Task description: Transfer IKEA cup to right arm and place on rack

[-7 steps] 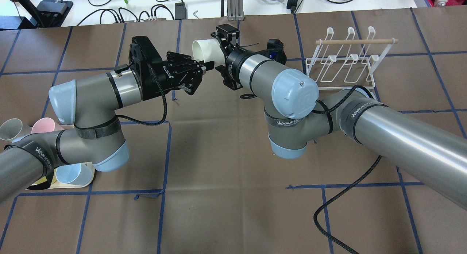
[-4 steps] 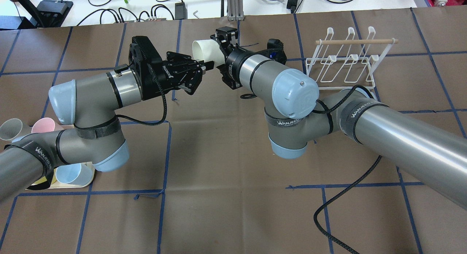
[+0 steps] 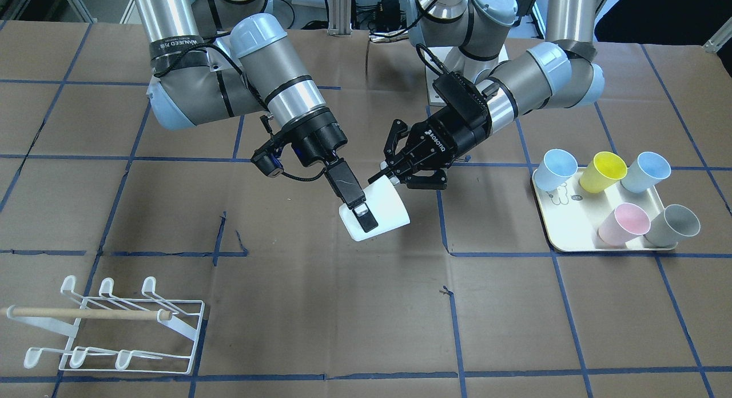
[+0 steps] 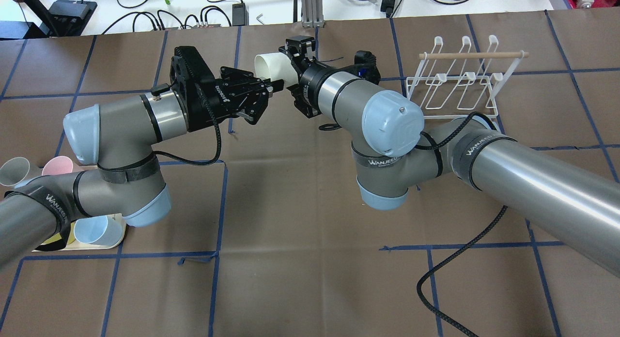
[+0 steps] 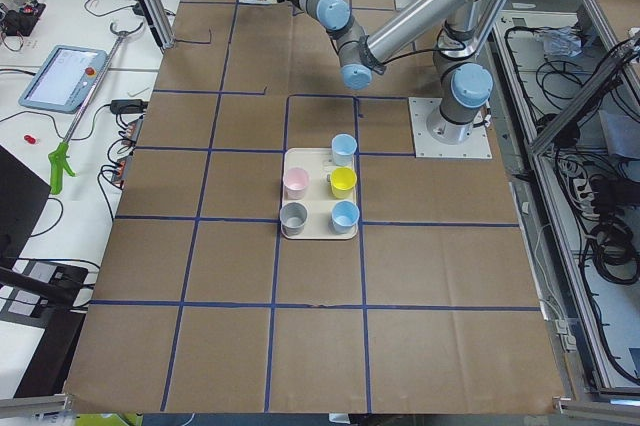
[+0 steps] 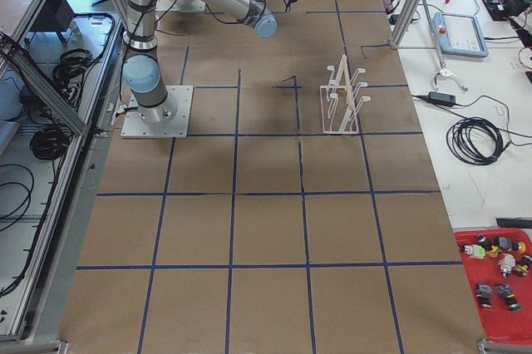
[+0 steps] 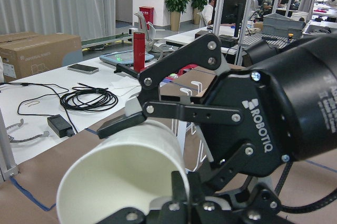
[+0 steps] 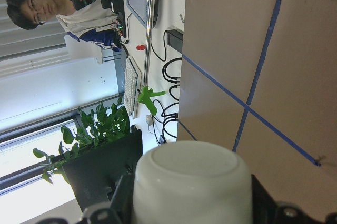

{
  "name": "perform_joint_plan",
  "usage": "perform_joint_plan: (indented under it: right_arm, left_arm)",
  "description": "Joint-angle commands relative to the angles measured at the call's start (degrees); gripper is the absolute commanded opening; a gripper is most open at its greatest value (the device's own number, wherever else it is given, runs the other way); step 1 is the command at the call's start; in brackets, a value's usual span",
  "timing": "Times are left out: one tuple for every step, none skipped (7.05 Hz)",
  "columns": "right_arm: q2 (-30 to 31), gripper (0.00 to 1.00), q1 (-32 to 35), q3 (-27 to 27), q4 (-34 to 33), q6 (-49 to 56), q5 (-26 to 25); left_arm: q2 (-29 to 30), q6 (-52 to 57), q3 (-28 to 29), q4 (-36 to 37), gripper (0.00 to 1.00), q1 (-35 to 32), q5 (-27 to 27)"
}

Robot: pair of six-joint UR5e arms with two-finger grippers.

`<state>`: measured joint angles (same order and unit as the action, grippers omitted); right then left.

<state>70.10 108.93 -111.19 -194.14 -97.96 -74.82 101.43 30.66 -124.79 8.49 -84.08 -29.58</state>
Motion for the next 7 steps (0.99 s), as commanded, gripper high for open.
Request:
perform_joint_plan:
  right_arm:
    - [0.03,0.50,-0.03,0.09,-0.10,0.05,0.20]
    - [-0.05,0.48,-0.03,0.01,-0.10,0.14,-0.06]
    - [-0.05,0.47,-0.03,0.01,-0.10,0.14,-0.41]
    - [-0.05,0.43,-0.03,0.01,-0.10,0.22,-0.24]
    - [-0.14,0.38,-0.03,0.09,-0.10,0.22,-0.41]
    - [-0.14,0.33,-0.29,0.18,-0.27,0.22,-0.76]
    - [-0.32,0.28,-1.16,0.88,-0.36,0.66,-0.67]
  left_arm:
    - [-0.35,0.19,0.08,0.03,0.50,0.05,-0.04]
    - [-0.70,0.10,0.08,0.03,0.57,0.05,-0.04]
    - [-0.53,0.01,0.08,-0.06,0.83,0.05,0.05]
    - [-0.88,-0.07,0.16,-0.06,0.93,0.05,0.05]
    - [-1.75,-0.16,-0.18,-0.23,0.98,0.75,0.05]
    - [-1.85,-0.16,-0.27,-0.32,0.98,1.98,-0.04]
    - [-1.85,-0.16,-0.45,-0.50,0.98,4.68,-0.04]
